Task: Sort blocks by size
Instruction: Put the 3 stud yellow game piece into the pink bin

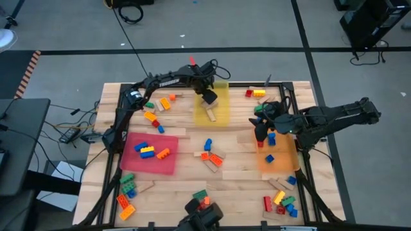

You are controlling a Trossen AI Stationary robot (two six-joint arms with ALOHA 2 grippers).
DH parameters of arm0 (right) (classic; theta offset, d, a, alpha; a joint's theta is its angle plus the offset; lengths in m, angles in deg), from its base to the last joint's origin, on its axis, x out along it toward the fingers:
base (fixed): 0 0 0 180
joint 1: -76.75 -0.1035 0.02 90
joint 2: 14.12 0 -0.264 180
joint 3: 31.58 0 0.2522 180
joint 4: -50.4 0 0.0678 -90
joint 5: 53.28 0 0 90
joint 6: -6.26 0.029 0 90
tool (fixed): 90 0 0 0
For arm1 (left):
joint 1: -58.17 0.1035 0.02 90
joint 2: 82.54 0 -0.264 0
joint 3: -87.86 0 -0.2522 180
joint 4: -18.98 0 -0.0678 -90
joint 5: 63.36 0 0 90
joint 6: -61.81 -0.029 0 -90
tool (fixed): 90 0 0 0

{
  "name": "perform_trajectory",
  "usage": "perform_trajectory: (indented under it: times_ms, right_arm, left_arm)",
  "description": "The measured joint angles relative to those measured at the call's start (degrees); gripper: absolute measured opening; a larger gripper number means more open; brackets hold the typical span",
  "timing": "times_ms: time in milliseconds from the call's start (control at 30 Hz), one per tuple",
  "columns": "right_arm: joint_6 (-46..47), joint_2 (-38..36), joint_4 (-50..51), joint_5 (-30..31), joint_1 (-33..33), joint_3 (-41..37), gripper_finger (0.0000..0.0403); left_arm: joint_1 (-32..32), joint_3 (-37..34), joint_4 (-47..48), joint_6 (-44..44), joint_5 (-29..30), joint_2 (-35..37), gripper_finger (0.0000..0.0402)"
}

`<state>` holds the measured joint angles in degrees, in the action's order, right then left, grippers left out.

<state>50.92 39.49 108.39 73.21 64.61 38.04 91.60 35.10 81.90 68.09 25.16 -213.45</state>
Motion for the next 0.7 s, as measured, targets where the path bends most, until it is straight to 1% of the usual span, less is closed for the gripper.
perform_trajectory:
  times_ms: [100, 200, 267, 333, 433, 500, 567, 633, 700]
  right_arm:
    - [0.9, 0.0, 0.0, -0.1, 0.0, 0.0, 0.0204]
    - [1.7, 0.0, 0.0, -0.5, 0.0, 0.0, 0.0204]
    - [1.7, 0.0, 0.0, -0.5, 0.0, 0.0, 0.0204]
    - [1.7, 0.0, 0.0, -0.5, 0.0, 0.0, 0.0204]
    - [1.7, 0.0, 0.0, -0.5, 0.0, 0.0, 0.0204]
    - [1.7, 0.0, -0.1, -0.5, 0.0, 0.0, 0.0204]
    - [1.7, 0.2, -0.4, -0.3, 0.0, 0.0, 0.0204]
    - [1.6, 0.7, -1.6, 1.5, 0.5, 0.0, 0.0204]
    - [-0.5, 1.5, -3.2, 4.0, 1.6, 0.0, 0.0204]
  left_arm:
    - [0.1, 2.4, 0.4, -1.8, 0.1, 0.0, 0.0218]
    - [0.3, 7.1, 2.2, -1.7, 1.1, 0.0, 0.0223]
    - [0.3, 11.1, 4.1, -2.0, 3.0, 0.0, 0.0224]
    - [0.3, 15.3, 5.9, -4.2, 4.9, 0.0, 0.0224]
    - [0.3, 21.6, 9.0, -8.4, 5.3, 0.0, 0.0224]
    - [0.3, 20.3, 7.1, -9.3, 5.3, 2.1, 0.0224]
    - [0.3, 19.4, 7.6, -9.8, 4.6, 3.6, 0.0224]
    - [0.3, 19.4, 8.6, -10.5, 2.4, 4.8, 0.0224]
    - [0.4, 19.4, 9.3, -10.6, -0.1, 5.7, 0.0224]
